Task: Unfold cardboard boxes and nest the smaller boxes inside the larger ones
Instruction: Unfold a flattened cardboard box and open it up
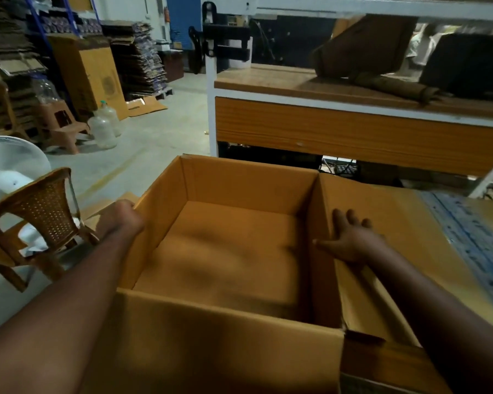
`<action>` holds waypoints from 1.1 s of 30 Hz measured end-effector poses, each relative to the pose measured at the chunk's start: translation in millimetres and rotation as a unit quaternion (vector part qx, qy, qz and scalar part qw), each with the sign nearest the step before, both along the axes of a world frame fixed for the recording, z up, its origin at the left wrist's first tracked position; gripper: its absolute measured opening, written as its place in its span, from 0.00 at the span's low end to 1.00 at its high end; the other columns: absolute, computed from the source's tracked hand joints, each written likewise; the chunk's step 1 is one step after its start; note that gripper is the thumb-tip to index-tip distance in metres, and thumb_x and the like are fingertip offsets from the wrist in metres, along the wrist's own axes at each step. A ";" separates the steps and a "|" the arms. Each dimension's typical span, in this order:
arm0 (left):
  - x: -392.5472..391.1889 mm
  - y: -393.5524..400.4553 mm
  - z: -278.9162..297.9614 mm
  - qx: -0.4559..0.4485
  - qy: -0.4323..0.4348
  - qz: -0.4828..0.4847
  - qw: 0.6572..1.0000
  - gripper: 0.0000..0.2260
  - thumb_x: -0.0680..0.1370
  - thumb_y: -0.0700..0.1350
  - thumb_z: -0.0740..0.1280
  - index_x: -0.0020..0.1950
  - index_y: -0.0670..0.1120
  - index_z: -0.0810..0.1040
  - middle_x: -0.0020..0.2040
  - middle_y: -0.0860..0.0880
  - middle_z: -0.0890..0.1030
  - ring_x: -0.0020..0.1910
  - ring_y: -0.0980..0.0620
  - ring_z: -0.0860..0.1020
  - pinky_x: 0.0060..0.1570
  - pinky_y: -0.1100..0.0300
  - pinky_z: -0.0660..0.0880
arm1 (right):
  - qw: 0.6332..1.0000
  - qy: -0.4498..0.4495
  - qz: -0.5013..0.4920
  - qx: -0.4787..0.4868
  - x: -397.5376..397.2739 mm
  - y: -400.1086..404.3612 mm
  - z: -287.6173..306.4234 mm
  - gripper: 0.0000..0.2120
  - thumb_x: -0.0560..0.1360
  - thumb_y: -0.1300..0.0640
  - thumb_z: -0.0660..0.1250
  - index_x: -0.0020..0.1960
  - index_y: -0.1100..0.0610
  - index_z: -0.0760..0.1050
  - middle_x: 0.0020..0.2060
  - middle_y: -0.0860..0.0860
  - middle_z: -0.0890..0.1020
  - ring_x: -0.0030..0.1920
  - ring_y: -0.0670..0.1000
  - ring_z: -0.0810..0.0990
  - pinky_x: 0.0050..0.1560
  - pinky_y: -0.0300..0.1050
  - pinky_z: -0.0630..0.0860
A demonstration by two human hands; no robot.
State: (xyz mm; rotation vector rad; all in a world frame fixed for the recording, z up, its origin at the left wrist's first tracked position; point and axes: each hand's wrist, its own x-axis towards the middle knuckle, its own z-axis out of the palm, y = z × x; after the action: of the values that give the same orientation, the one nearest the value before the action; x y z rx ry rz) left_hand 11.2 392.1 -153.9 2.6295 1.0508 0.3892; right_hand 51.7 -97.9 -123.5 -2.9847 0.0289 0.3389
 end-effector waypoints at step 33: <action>45.1 39.4 -2.2 -0.101 -0.007 -0.042 0.994 0.13 0.80 0.43 0.67 0.62 0.41 0.83 0.52 0.37 0.83 0.42 0.40 0.77 0.43 0.49 0.73 | 0.870 0.050 -0.169 0.460 -64.1 33.5 22.2 0.59 0.58 0.10 0.57 0.76 0.50 0.71 0.68 0.57 0.78 0.63 0.59 0.81 0.67 0.65 0.77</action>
State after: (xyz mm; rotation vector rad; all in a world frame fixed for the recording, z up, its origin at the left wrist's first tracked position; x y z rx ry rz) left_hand 56.3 431.5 -156.1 2.4777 0.9190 0.2677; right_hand -12.4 -64.4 -101.3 -1.9626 0.3048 0.3353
